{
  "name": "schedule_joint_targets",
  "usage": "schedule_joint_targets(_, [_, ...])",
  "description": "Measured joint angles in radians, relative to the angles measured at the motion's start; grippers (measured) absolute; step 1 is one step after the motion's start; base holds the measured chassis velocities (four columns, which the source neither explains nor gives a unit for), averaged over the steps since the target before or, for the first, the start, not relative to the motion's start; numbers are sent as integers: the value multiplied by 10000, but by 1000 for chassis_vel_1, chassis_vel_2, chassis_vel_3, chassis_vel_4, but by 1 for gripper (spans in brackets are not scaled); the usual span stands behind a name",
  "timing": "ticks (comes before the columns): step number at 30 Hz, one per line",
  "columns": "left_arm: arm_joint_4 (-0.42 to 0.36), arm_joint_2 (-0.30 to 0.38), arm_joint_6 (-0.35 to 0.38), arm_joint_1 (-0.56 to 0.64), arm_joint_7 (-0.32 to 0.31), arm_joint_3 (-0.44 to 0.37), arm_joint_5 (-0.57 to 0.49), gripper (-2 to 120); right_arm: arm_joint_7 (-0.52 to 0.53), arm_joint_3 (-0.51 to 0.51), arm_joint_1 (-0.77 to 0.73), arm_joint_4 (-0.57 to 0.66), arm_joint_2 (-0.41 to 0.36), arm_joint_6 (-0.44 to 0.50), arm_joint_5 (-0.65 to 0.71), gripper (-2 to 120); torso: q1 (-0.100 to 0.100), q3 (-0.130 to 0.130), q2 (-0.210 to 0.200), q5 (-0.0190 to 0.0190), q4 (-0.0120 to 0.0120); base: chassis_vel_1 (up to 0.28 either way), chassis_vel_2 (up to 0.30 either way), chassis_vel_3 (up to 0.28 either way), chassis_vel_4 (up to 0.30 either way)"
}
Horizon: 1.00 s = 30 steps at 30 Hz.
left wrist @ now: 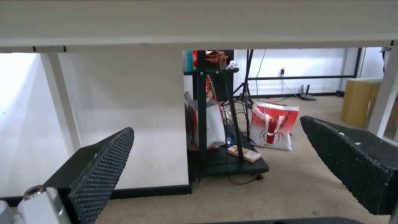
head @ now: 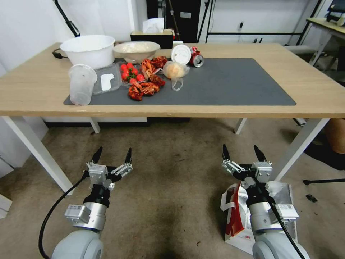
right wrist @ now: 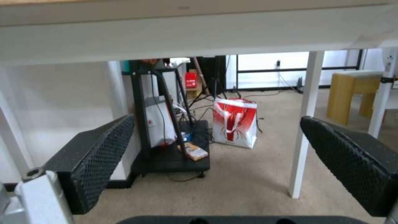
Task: Pick up the food delivery bag from the floor and place it on the table.
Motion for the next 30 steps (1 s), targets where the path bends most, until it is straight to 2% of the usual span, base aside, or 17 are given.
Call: schedule_joint_targets(30, [-9,-38,-28,-12,33,-3,26,100,-12,-23,-53,-72,17,112,-50,100,-356,-888,-1242,0,0,0,0,0,0])
